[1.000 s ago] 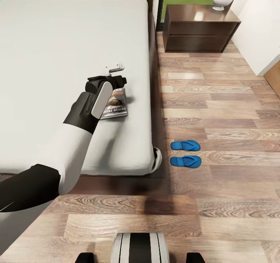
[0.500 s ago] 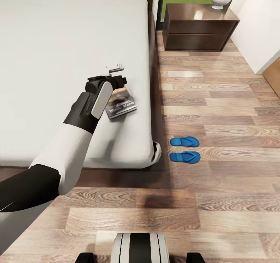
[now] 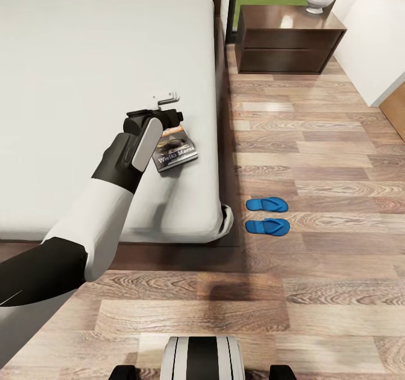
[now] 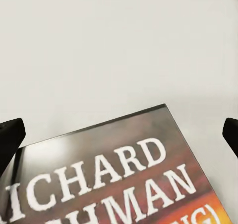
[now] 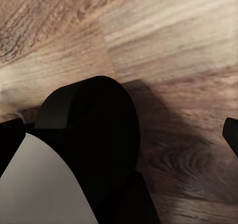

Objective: In the bedroom, move the book from the bed onto either nightstand, and place the two sandals side by side next to the bed.

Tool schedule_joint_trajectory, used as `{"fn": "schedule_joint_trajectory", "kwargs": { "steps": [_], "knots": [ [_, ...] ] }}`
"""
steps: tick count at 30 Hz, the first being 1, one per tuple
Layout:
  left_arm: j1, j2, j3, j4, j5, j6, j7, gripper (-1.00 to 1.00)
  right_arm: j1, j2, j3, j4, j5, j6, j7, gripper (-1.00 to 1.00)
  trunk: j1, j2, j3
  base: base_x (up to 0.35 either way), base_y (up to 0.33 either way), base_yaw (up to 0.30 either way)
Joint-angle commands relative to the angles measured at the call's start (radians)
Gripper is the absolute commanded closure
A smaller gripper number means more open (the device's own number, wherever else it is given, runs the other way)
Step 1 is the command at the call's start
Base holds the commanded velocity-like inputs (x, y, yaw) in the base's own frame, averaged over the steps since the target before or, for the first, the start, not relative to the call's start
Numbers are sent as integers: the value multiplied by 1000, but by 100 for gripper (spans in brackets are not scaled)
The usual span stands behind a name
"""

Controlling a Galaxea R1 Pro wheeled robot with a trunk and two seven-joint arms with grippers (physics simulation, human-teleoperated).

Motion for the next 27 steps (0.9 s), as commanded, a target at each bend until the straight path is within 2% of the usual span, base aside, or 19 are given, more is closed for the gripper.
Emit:
{"fn": "schedule_joint_trajectory", "kwargs": {
  "steps": [1,15,27],
  "knots": [
    [0,0,-2,11,21,1,10,-100,0,-1,8,1,-7,-4,2,-100,0,0,-1,0,0,0],
    [0,0,-2,11,21,2,10,-100,-1,-1,8,1,-7,-4,2,-100,0,0,-1,0,0,0],
    [0,0,-1,6,21,6,16,-100,-1,-2,8,1,-7,-4,5,-100,-46,84,37,0,0,0]
  ]
}}
